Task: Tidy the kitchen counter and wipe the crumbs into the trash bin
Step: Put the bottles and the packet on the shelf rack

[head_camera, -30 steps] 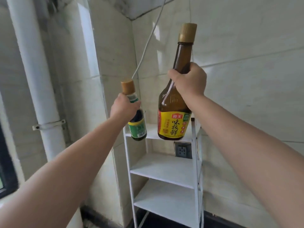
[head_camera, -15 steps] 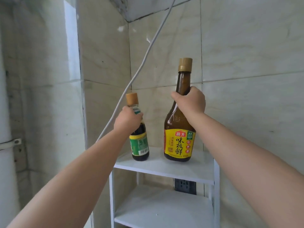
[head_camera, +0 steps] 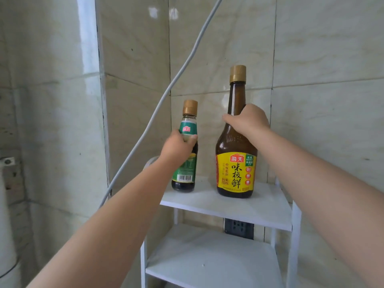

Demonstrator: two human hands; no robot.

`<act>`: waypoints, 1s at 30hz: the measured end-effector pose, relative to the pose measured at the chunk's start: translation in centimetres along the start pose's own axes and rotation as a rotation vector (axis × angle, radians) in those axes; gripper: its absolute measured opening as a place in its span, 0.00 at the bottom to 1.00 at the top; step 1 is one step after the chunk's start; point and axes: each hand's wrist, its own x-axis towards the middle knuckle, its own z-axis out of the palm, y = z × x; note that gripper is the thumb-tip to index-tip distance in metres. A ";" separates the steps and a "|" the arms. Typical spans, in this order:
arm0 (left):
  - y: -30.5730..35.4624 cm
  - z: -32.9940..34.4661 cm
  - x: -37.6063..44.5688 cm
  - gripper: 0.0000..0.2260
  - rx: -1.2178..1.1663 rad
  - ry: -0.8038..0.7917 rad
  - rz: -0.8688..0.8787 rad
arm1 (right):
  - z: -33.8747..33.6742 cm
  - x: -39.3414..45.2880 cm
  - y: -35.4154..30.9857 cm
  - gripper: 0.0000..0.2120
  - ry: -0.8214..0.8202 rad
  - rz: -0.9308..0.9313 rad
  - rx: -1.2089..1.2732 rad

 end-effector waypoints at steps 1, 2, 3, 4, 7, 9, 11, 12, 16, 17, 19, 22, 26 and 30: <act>-0.4 0.0 -0.5 0.20 -0.025 -0.017 -0.007 | -0.5 -0.4 0.0 0.21 -0.068 0.016 -0.048; -0.9 -0.1 -1.1 0.21 -0.042 -0.027 -0.013 | -0.9 -1.1 0.0 0.23 -0.155 0.039 -0.093; -1.4 -0.2 -1.6 0.22 -0.053 -0.029 -0.015 | -1.3 -1.7 0.0 0.25 -0.246 0.068 -0.131; -1.8 -0.3 -2.0 0.23 -0.055 -0.031 -0.020 | -1.7 -2.4 0.1 0.27 -0.331 0.100 -0.167; -3.0 -0.7 -2.8 0.24 0.019 -0.089 -0.055 | -2.1 -3.8 0.4 0.31 -0.467 0.193 -0.219; -3.5 -0.8 -3.0 0.24 0.055 -0.129 -0.083 | -1.7 -3.9 0.6 0.32 -0.445 0.239 -0.188; -3.7 -0.8 -2.9 0.22 0.058 -0.137 -0.094 | -1.2 -3.8 0.8 0.34 -0.413 0.253 -0.179; -3.8 -0.7 -2.7 0.22 0.063 -0.132 -0.093 | -0.8 -3.7 0.9 0.34 -0.400 0.246 -0.179; -3.9 0.1 -1.2 0.20 0.071 -0.092 -0.102 | 0.9 -2.9 1.0 0.31 -0.355 0.182 -0.160; -4.0 0.5 -0.6 0.20 0.061 -0.087 -0.113 | 1.4 -2.7 1.1 0.31 -0.351 0.171 -0.146; -4.3 1.2 0.4 0.20 0.052 -0.084 -0.134 | 2.7 -2.0 1.3 0.29 -0.349 0.144 -0.118; -4.7 2.0 1.7 0.18 0.054 -0.075 -0.128 | 4.7 -1.2 1.9 0.26 -0.305 0.078 -0.106; -5.4 2.5 2.9 0.17 0.084 -0.093 -0.100 | 6.5 -0.5 2.4 0.27 -0.255 0.013 -0.099; -5.5 2.4 3.5 0.15 0.116 -0.123 -0.103 | 7.2 0.0 2.6 0.27 -0.240 -0.008 -0.084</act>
